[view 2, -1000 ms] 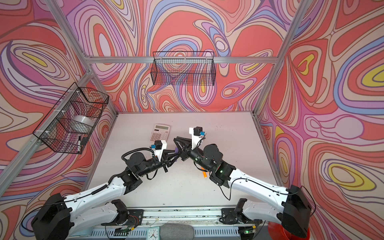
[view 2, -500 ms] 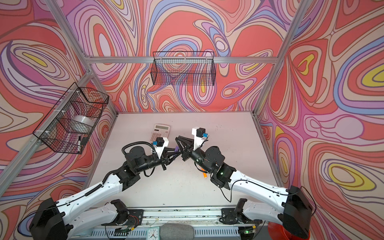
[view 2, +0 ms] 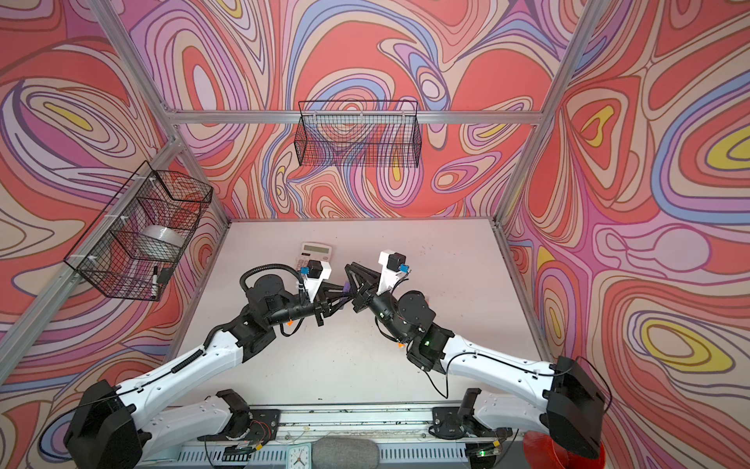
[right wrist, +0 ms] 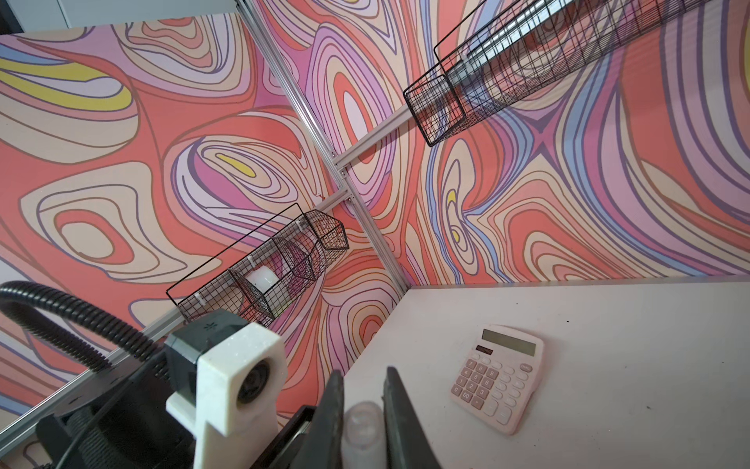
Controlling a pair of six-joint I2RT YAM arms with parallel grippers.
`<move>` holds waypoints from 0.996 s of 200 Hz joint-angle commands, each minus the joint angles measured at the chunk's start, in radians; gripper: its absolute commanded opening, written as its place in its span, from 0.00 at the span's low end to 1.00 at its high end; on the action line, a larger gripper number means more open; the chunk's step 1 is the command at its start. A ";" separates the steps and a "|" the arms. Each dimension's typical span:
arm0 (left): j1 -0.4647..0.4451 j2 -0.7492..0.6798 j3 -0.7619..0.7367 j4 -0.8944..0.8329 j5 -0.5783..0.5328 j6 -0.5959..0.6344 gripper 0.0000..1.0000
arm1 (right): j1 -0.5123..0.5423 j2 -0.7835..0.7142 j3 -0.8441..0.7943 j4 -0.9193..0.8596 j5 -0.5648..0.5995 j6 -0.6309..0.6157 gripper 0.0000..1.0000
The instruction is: Insert the pens into the pen caps
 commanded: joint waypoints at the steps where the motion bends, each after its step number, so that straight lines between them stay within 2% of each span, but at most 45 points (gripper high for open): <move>1: 0.121 -0.018 0.213 0.451 -0.402 -0.167 0.00 | 0.151 0.068 -0.067 -0.457 -0.290 0.043 0.00; 60: 0.124 -0.054 0.234 0.365 -0.393 -0.117 0.00 | 0.178 0.154 -0.002 -0.520 -0.291 0.022 0.00; 99: 0.146 -0.053 0.240 0.376 -0.368 -0.152 0.00 | 0.211 0.185 0.027 -0.508 -0.389 -0.039 0.00; 138: 0.150 -0.077 0.209 0.367 -0.332 -0.135 0.00 | 0.211 0.100 0.023 -0.548 -0.266 -0.019 0.00; 175: 0.148 -0.134 0.098 0.336 -0.269 -0.118 0.00 | 0.208 0.035 0.103 -0.687 -0.042 -0.026 0.00; 199: 0.149 -0.176 -0.013 0.330 -0.254 -0.130 0.15 | 0.170 0.008 0.168 -0.762 0.023 -0.033 0.00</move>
